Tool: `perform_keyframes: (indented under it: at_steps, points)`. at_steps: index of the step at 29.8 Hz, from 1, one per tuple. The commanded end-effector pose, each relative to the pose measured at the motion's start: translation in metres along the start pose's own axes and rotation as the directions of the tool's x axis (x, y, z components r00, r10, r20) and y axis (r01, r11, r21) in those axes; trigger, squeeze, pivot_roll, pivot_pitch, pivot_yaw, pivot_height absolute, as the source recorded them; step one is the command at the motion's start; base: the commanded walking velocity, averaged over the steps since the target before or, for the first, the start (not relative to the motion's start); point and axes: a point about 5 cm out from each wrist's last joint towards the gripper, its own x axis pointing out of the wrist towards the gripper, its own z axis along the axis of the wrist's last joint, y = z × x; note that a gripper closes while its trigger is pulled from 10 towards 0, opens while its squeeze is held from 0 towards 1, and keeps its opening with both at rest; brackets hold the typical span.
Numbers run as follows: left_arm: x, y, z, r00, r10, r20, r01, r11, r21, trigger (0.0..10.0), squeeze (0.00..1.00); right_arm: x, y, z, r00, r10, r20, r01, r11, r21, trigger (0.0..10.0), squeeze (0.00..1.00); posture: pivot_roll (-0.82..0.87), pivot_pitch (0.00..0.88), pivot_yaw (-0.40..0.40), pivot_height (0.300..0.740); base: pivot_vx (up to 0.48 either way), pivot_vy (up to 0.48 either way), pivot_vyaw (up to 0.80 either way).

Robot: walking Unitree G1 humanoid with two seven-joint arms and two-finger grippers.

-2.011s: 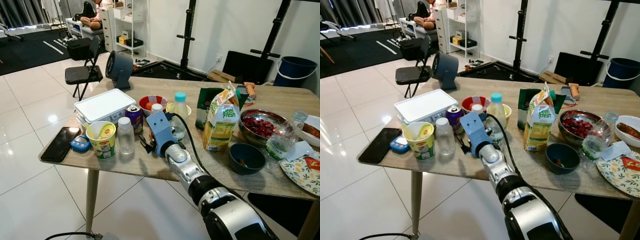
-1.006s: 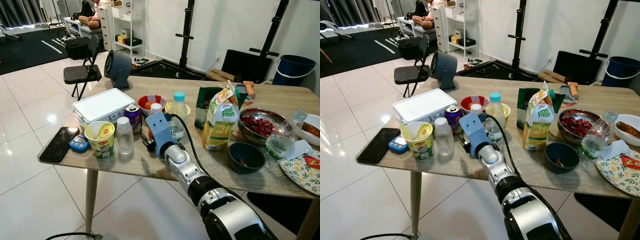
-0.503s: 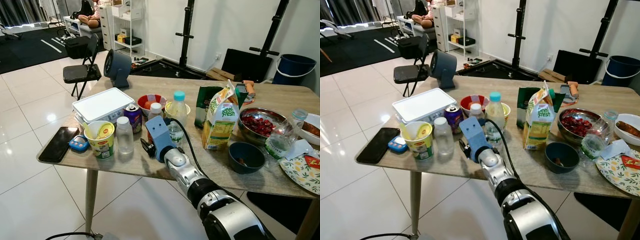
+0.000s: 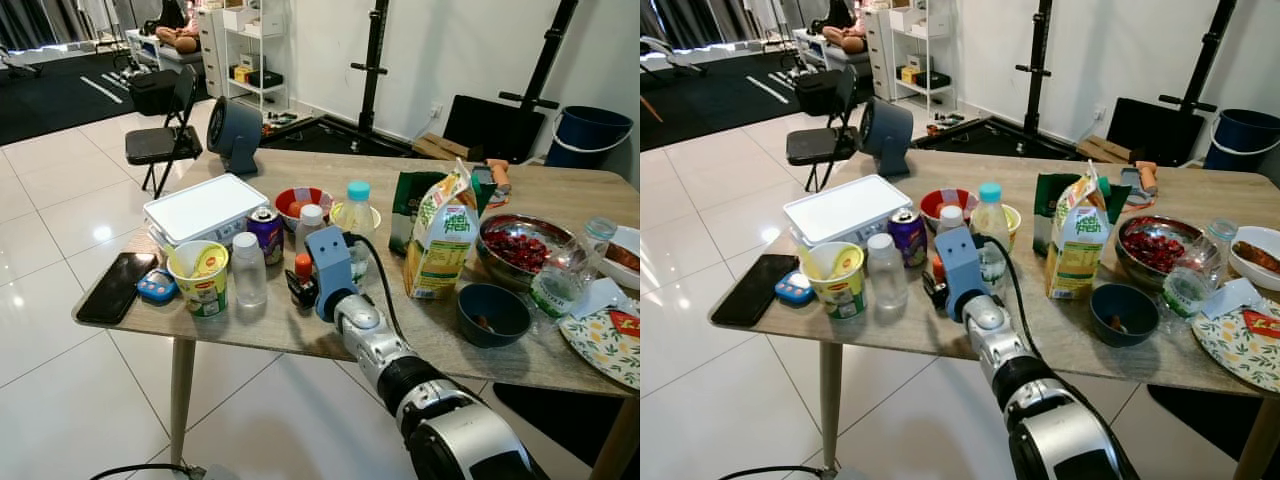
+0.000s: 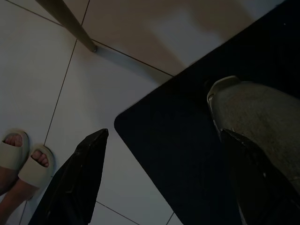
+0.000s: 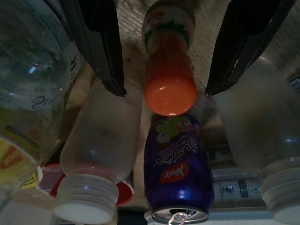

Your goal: Restocking fridge

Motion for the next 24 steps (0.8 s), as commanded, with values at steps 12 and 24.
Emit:
perform_keyframes:
  at_steps: [12, 24]
  points:
    - [-0.0037, -0.0126, -0.0235, 0.995, -0.05, -0.09, 0.051, 0.999, 0.006, 10.0, 0.0, 0.0011, 0.0189, 0.0007, 0.998, 0.049, 0.03, -0.05, 0.997, 0.051, 0.0, 0.0, 0.02, 0.038, -0.02, 0.74, 0.0, 0.0, 0.0]
    - [-0.0033, -0.0121, -0.022, 0.995, -0.049, -0.088, 0.05, 0.999, 0.005, 10.0, 0.0, -0.0004, 0.0185, -0.0004, 0.995, 0.095, 0.043, -0.097, 0.993, 0.061, 0.0, 0.0, 0.02, 0.032, -0.019, 0.74, 0.0, 0.0, 0.0]
